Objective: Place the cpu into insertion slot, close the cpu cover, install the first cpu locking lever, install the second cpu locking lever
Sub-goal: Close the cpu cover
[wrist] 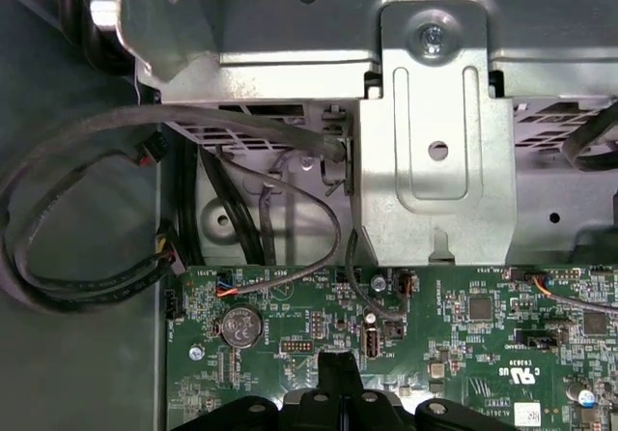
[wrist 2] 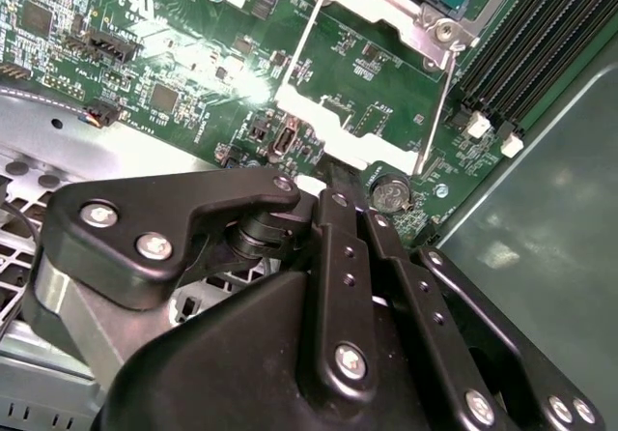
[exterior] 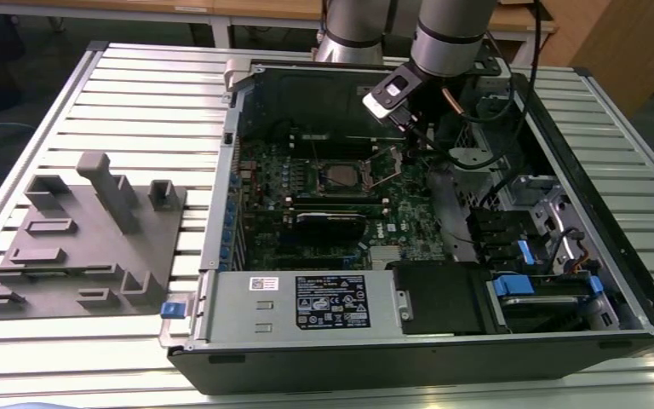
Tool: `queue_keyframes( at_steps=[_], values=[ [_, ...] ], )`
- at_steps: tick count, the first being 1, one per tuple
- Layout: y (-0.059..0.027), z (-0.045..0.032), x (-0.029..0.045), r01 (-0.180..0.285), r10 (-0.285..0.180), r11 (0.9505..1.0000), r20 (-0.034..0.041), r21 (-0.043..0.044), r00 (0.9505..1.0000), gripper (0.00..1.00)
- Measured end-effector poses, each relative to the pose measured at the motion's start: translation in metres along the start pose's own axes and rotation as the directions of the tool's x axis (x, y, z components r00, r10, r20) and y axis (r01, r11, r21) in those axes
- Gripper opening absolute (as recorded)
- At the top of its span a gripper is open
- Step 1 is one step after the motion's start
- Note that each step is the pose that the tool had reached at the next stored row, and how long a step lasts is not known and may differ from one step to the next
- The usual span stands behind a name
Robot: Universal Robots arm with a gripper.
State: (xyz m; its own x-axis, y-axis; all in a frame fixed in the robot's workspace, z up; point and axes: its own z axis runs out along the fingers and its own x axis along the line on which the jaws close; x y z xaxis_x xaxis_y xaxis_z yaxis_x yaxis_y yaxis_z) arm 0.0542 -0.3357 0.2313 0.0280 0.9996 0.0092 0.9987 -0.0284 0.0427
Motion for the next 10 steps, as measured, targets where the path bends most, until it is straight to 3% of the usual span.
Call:
queue_keyframes(
  at_steps=[10],
  values=[
    [-0.0121, -0.0005, -0.0003, 0.000, 0.000, 1.0000, -0.0001, 0.0000, 1.0000, 0.11]
  ],
)
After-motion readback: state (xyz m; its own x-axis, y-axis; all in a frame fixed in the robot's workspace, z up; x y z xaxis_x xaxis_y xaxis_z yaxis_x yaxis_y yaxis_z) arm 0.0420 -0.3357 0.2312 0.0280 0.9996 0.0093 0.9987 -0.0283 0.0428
